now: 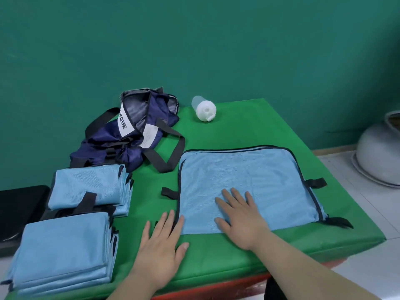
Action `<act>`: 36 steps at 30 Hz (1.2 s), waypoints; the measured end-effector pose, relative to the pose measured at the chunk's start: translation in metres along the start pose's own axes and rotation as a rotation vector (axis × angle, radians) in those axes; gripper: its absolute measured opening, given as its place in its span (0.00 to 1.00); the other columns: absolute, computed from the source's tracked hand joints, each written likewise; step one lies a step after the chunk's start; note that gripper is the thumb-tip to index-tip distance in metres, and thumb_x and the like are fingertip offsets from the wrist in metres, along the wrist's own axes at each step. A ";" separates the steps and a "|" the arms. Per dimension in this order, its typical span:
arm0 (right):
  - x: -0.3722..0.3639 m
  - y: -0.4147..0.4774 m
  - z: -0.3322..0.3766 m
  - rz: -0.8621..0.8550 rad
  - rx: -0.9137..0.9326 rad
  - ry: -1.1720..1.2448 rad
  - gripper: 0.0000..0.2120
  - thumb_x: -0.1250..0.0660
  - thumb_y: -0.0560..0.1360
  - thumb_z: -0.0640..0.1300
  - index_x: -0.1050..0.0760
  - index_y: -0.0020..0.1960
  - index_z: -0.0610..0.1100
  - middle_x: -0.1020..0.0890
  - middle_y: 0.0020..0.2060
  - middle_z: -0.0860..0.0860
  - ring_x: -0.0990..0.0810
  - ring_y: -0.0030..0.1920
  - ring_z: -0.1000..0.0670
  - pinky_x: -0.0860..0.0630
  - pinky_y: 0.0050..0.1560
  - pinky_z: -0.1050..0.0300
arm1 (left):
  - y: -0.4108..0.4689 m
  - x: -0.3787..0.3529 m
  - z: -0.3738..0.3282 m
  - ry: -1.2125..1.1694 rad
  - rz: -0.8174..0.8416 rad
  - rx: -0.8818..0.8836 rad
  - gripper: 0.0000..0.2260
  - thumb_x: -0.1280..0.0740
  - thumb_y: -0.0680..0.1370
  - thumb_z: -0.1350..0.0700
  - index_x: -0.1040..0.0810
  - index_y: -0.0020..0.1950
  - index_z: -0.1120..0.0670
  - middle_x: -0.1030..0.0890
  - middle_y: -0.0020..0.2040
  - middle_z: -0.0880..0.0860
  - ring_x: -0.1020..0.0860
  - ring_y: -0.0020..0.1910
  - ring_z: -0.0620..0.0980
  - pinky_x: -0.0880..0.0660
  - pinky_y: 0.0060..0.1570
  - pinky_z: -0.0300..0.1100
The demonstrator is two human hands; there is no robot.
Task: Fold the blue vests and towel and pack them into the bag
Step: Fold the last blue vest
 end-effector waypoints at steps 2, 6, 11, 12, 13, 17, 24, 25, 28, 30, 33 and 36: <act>0.002 -0.001 0.001 -0.040 0.021 0.039 0.30 0.55 0.81 0.62 0.47 0.81 0.53 0.49 0.81 0.53 0.57 0.81 0.48 0.64 0.78 0.41 | -0.001 -0.002 0.001 0.014 -0.003 0.013 0.29 0.55 0.82 0.35 0.45 0.81 0.44 0.41 0.80 0.50 0.44 0.79 0.50 0.53 0.72 0.56; 0.012 -0.017 -0.001 -0.251 0.151 0.122 0.23 0.47 0.82 0.56 0.31 0.74 0.52 0.30 0.73 0.56 0.38 0.77 0.49 0.57 0.76 0.38 | 0.002 0.005 -0.001 0.086 -0.059 0.007 0.29 0.52 0.81 0.36 0.38 0.79 0.46 0.38 0.79 0.56 0.46 0.79 0.55 0.58 0.73 0.59; 0.022 -0.054 -0.046 -0.348 0.002 0.192 0.28 0.44 0.79 0.57 0.38 0.77 0.50 0.31 0.74 0.53 0.42 0.78 0.49 0.56 0.78 0.39 | 0.015 0.029 -0.054 0.042 -0.160 -0.155 0.29 0.50 0.80 0.37 0.35 0.77 0.49 0.40 0.80 0.58 0.46 0.79 0.59 0.52 0.72 0.62; 0.024 -0.064 -0.060 -0.373 -0.048 0.182 0.29 0.43 0.78 0.57 0.38 0.77 0.50 0.31 0.74 0.52 0.43 0.79 0.48 0.54 0.78 0.38 | 0.020 0.033 -0.070 0.027 -0.155 -0.200 0.28 0.50 0.80 0.37 0.33 0.76 0.49 0.39 0.79 0.58 0.45 0.79 0.59 0.50 0.72 0.62; 0.026 -0.074 -0.075 -0.403 -0.097 0.167 0.29 0.41 0.77 0.57 0.37 0.76 0.49 0.31 0.73 0.52 0.42 0.78 0.46 0.52 0.78 0.37 | 0.026 0.035 -0.086 0.025 -0.146 -0.243 0.27 0.48 0.80 0.38 0.31 0.74 0.49 0.37 0.79 0.58 0.43 0.78 0.59 0.48 0.71 0.61; 0.028 -0.116 -0.142 -0.490 -0.380 0.091 0.29 0.30 0.74 0.53 0.31 0.72 0.45 0.27 0.67 0.48 0.35 0.73 0.41 0.43 0.74 0.32 | 0.058 0.039 -0.143 0.030 -0.080 -0.380 0.26 0.44 0.78 0.38 0.24 0.69 0.49 0.30 0.75 0.58 0.37 0.75 0.57 0.43 0.67 0.58; 0.024 -0.139 -0.199 -0.447 -0.495 0.092 0.18 0.42 0.77 0.62 0.22 0.50 0.51 0.25 0.43 0.57 0.24 0.50 0.49 0.32 0.66 0.44 | 0.098 0.034 -0.184 -0.091 -0.016 -0.358 0.41 0.69 0.73 0.27 0.47 0.81 0.44 0.55 0.82 0.50 0.56 0.81 0.51 0.62 0.75 0.53; 0.026 -0.139 -0.201 -0.464 -0.462 0.107 0.16 0.42 0.77 0.60 0.22 0.48 0.51 0.25 0.42 0.58 0.25 0.48 0.50 0.31 0.65 0.45 | 0.100 0.030 -0.184 -0.126 -0.014 -0.338 0.44 0.74 0.70 0.26 0.51 0.81 0.43 0.58 0.81 0.48 0.60 0.80 0.49 0.65 0.75 0.51; 0.028 -0.139 -0.211 -0.494 -0.360 0.149 0.09 0.35 0.77 0.54 0.22 0.47 0.50 0.25 0.41 0.57 0.26 0.47 0.51 0.31 0.63 0.47 | 0.101 0.028 -0.183 -0.155 -0.044 -0.311 0.43 0.73 0.70 0.26 0.50 0.81 0.41 0.57 0.81 0.45 0.61 0.79 0.45 0.64 0.76 0.50; 0.029 -0.138 -0.221 -0.459 -0.284 0.179 0.08 0.34 0.77 0.53 0.22 0.48 0.49 0.25 0.43 0.57 0.27 0.48 0.52 0.32 0.63 0.49 | 0.102 0.027 -0.183 -0.161 -0.029 -0.310 0.42 0.72 0.71 0.26 0.51 0.81 0.40 0.58 0.81 0.44 0.61 0.79 0.44 0.65 0.76 0.49; 0.033 -0.137 -0.237 -0.411 -0.217 0.247 0.06 0.33 0.78 0.50 0.21 0.49 0.48 0.24 0.46 0.56 0.27 0.50 0.51 0.30 0.60 0.48 | 0.104 0.026 -0.182 -0.162 -0.027 -0.309 0.41 0.70 0.72 0.25 0.49 0.81 0.41 0.56 0.81 0.44 0.59 0.80 0.44 0.64 0.76 0.48; 0.032 -0.137 -0.249 -0.428 -0.218 0.303 0.07 0.35 0.76 0.47 0.19 0.50 0.47 0.23 0.48 0.55 0.26 0.52 0.49 0.28 0.59 0.46 | 0.104 0.024 -0.180 -0.171 -0.035 -0.307 0.38 0.65 0.75 0.26 0.44 0.80 0.41 0.51 0.82 0.45 0.55 0.80 0.45 0.63 0.76 0.48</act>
Point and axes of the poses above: each hand's wrist, its own y-axis towards the middle knuckle, its own x-axis out of the back of the hand, z = x × y, the point moved 4 cm from there along y, towards the middle knuckle
